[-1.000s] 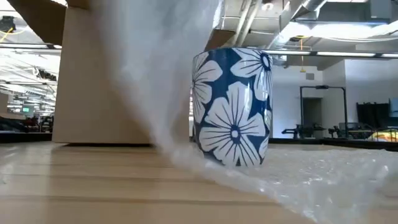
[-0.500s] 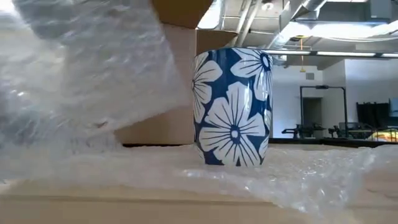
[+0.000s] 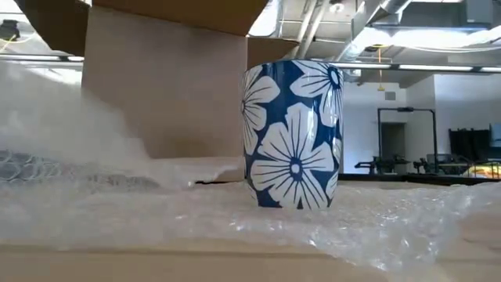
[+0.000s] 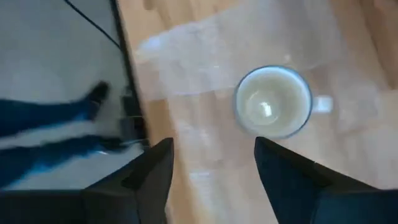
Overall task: Wrap mug
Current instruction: Wrap the blue mug with the bubble wrap
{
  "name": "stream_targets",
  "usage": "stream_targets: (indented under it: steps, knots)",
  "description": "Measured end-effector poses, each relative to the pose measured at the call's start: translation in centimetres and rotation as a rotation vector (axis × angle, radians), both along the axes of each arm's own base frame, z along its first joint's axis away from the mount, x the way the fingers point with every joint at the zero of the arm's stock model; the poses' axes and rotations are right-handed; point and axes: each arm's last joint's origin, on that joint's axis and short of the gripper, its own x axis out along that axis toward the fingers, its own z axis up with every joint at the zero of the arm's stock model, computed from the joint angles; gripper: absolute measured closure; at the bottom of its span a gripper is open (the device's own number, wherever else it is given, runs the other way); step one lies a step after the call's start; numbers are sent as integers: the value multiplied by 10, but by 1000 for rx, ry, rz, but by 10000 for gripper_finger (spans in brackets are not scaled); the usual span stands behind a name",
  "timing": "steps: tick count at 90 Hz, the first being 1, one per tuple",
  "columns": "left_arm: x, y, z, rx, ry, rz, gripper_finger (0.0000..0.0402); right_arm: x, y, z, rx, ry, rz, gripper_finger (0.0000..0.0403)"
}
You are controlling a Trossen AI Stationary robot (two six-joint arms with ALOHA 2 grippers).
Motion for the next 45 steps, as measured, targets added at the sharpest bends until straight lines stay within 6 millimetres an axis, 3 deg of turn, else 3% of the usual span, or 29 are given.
stream_targets:
  steps: [23, 45]
  knots:
    - [-32, -20, -4, -32, 33, 116, 276, 39, -40, -60, -63, 251, -76, 177]
    - [-49, -33, -2, -69, -20, 194, 276, 56, -54, -100, -49, 401, -60, 190]
